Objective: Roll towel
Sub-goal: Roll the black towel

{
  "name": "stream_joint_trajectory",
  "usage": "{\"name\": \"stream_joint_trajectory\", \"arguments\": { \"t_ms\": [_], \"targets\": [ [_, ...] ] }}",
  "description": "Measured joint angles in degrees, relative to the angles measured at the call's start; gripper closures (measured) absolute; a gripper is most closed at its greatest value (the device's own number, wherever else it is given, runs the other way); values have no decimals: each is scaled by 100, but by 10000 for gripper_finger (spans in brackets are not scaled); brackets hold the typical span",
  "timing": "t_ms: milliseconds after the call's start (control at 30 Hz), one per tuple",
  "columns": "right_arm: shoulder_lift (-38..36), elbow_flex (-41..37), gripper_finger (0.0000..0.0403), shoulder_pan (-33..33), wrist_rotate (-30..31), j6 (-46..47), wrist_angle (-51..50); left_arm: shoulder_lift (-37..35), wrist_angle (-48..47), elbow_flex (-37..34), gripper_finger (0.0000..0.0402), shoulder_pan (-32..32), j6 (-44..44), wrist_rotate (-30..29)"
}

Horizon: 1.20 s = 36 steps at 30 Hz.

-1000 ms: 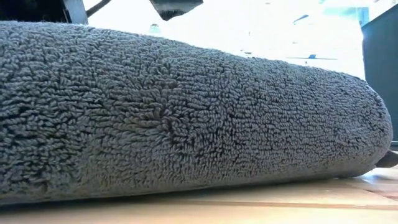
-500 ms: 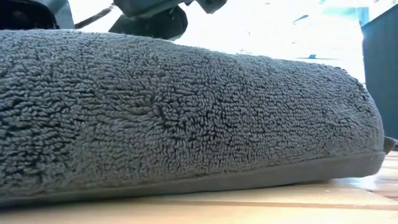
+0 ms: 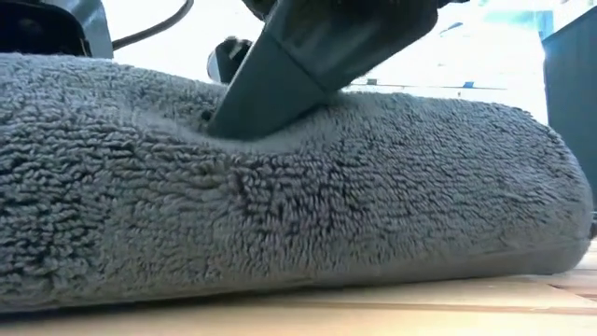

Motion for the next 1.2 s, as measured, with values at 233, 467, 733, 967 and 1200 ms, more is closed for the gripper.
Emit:
{"name": "stream_joint_trajectory", "arguments": {
  "t_ms": [233,467,733,967,1200],
  "targets": [
    [66,-401,122,65,232,428,392,0,2,-2,329,-4,-243,-16],
    [233,-453,241,71,243,460,307,-36,3,-2,329,-82,125,27],
    [268,-451,300,-11,127,410,585,-252,-807,13,329,-273,753,243],
    [280,-453,301,-162,173,483,717,-1024,-2473,-7,273,-306,1164,61],
    [255,-456,301,-473,101,901,312,-1815,-3944,-16,264,-317,1336,-81]
  ]
}}
